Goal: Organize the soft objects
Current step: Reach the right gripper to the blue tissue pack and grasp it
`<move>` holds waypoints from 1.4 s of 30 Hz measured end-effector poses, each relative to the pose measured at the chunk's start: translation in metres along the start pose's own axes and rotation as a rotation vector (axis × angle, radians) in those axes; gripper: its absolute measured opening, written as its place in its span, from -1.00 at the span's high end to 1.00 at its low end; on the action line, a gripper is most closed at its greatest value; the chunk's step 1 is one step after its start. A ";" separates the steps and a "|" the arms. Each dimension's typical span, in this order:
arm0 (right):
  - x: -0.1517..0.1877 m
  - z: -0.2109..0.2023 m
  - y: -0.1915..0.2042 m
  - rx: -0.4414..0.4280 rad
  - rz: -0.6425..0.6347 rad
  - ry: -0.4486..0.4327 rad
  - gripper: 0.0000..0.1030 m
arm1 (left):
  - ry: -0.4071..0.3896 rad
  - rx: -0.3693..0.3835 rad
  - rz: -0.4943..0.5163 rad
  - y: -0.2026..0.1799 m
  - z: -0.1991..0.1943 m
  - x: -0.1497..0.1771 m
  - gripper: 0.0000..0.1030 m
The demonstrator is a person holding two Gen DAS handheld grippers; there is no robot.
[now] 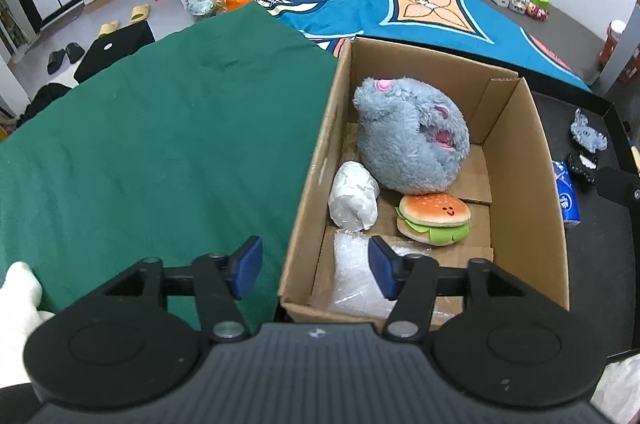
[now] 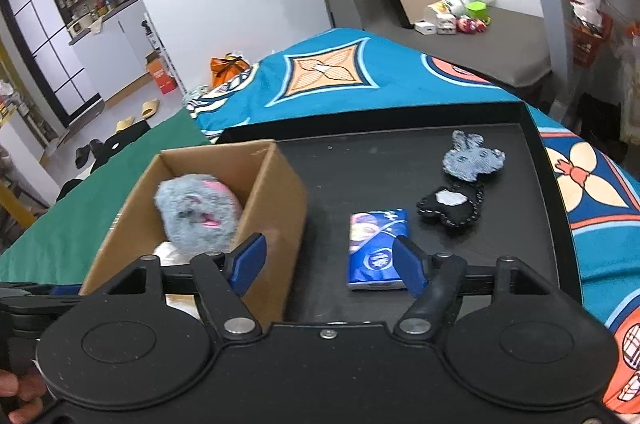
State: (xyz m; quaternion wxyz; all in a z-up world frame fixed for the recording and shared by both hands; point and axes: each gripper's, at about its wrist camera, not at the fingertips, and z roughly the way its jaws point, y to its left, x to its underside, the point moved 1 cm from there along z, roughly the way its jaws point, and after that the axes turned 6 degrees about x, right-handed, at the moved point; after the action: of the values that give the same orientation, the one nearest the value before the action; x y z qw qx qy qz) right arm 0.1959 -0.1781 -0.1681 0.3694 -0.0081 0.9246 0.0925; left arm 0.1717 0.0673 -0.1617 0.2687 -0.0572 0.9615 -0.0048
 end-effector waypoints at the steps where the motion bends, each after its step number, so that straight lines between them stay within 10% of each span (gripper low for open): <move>1: 0.002 0.004 -0.004 0.003 0.007 0.004 -0.38 | 0.001 -0.008 0.008 -0.002 0.001 -0.001 -0.22; 30: 0.037 0.072 -0.028 0.044 -0.005 0.005 -0.61 | 0.049 -0.200 0.172 -0.045 0.031 -0.013 -0.53; 36: 0.042 0.075 -0.018 0.083 -0.113 0.004 0.03 | 0.059 -0.192 0.164 -0.048 0.033 -0.013 -0.53; 42: 0.035 0.062 -0.027 0.059 -0.058 0.033 0.04 | 0.046 -0.191 0.174 -0.047 0.025 -0.012 -0.53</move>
State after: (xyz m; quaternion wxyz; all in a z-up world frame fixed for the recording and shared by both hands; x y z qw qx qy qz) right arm 0.2149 -0.1913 -0.2408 0.3568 -0.0255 0.9323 0.0544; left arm 0.2001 0.0220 -0.1754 0.2393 0.0011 0.9648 0.1089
